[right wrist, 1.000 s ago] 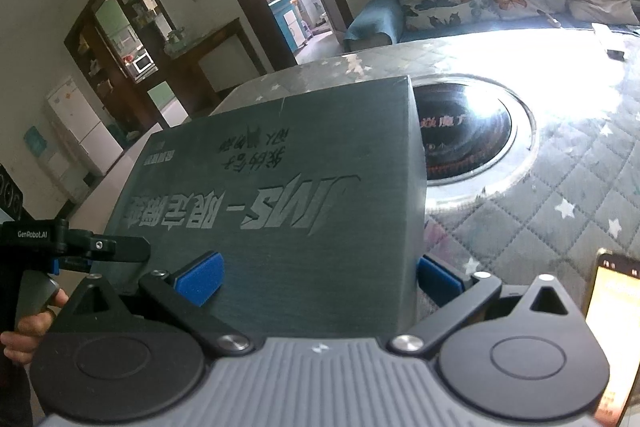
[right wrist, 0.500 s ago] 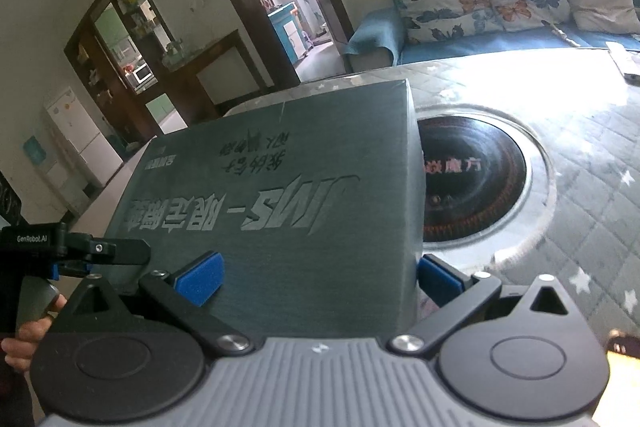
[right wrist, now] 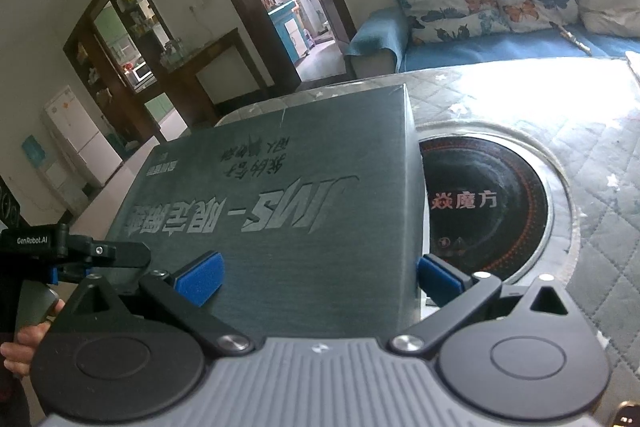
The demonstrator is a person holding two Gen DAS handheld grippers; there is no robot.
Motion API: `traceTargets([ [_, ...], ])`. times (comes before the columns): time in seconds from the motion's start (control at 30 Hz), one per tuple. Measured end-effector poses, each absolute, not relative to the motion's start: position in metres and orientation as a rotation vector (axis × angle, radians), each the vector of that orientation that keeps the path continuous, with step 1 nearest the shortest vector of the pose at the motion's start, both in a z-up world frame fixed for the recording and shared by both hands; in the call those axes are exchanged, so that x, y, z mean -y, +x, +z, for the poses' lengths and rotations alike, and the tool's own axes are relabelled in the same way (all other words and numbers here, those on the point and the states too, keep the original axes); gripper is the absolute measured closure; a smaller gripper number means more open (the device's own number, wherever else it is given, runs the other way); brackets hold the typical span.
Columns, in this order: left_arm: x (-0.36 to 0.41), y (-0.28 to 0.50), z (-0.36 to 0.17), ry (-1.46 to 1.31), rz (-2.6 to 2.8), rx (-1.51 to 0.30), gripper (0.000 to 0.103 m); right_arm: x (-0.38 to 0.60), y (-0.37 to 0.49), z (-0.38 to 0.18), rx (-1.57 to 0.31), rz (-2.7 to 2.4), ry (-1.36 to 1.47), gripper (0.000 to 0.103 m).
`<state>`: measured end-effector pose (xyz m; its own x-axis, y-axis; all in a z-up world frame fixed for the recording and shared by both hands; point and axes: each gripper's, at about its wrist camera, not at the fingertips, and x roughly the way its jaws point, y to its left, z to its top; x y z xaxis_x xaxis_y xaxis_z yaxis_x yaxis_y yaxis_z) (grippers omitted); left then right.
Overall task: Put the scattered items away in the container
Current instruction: 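Lower the grey lid with both grippers onto the box rim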
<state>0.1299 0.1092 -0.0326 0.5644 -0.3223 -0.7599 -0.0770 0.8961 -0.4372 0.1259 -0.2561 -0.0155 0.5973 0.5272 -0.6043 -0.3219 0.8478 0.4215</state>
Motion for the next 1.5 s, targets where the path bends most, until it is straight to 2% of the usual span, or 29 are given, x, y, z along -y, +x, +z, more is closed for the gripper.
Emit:
traceTargets([
  [1.5,-0.121,0.146,-0.038,-0.468,-0.168,-0.975,0.000,0.257,0.146,-0.021,-0.783,0.534,0.298,0.000],
])
